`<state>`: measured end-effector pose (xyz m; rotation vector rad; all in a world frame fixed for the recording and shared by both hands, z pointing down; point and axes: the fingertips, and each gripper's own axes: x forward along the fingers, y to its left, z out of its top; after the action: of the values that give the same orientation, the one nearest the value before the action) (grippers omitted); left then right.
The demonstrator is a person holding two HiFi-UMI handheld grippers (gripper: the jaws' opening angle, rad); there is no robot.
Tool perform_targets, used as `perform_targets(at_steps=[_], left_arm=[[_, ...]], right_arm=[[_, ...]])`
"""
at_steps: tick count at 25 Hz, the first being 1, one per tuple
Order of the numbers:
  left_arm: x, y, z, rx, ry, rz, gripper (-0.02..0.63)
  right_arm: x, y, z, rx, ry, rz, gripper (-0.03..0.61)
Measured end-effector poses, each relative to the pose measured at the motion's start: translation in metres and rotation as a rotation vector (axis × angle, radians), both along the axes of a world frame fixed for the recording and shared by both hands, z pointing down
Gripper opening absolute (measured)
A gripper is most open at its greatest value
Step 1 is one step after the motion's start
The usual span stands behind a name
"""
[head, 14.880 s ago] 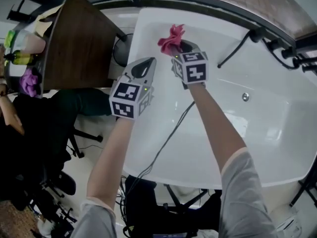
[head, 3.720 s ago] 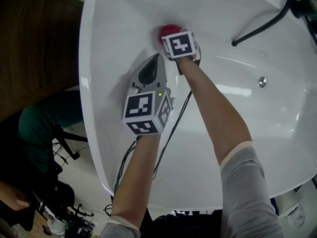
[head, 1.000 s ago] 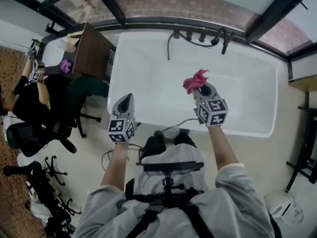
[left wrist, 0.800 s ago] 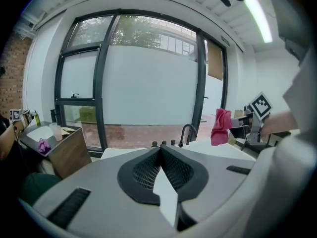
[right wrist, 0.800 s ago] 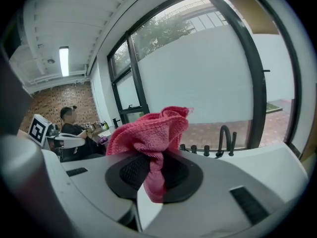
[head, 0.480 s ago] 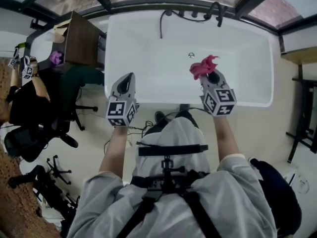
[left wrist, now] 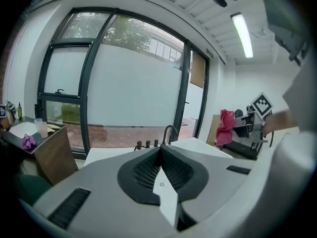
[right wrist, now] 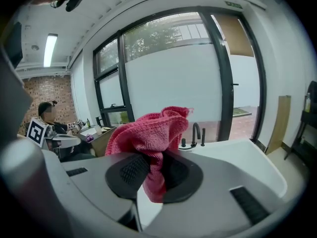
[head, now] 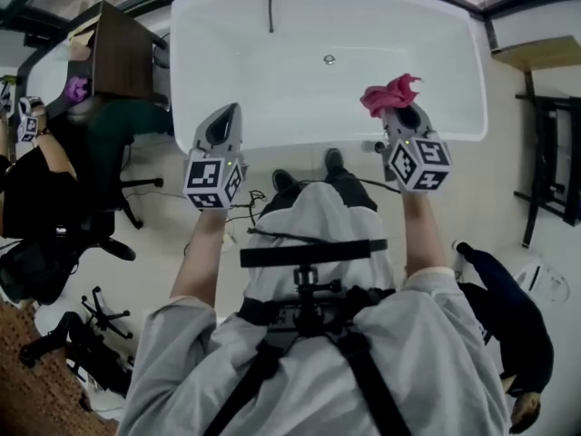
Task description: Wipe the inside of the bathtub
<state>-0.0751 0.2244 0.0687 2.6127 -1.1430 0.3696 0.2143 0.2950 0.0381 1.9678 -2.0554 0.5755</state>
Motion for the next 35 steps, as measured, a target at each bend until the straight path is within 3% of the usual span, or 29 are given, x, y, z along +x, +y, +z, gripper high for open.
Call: perform_targets(at_steps=[9, 20, 30, 35], left_arm=[[0.005, 0.025, -0.004, 0.013, -0.001, -0.078, 0.006], [0.048, 0.067, -0.002, -0.027, -0.040, -0.190, 0.005], [0.096, 0.069, -0.021, 0.000, -0.061, -0.188, 0.005], [0.099, 0.069, -0.020, -0.003, -0.060, -0.188, 0.005]], right_arm=[[0.027, 0.017, 0.010, -0.023, -0.018, -0.006, 0.061], [0.103, 0.046, 0.029, -0.026, -0.058, -0.014, 0.060], [0.155, 0.060, 0.024, 0.001, -0.054, -0.005, 0.058], [0.155, 0.065, 0.030, -0.016, -0.049, -0.006, 0.058]])
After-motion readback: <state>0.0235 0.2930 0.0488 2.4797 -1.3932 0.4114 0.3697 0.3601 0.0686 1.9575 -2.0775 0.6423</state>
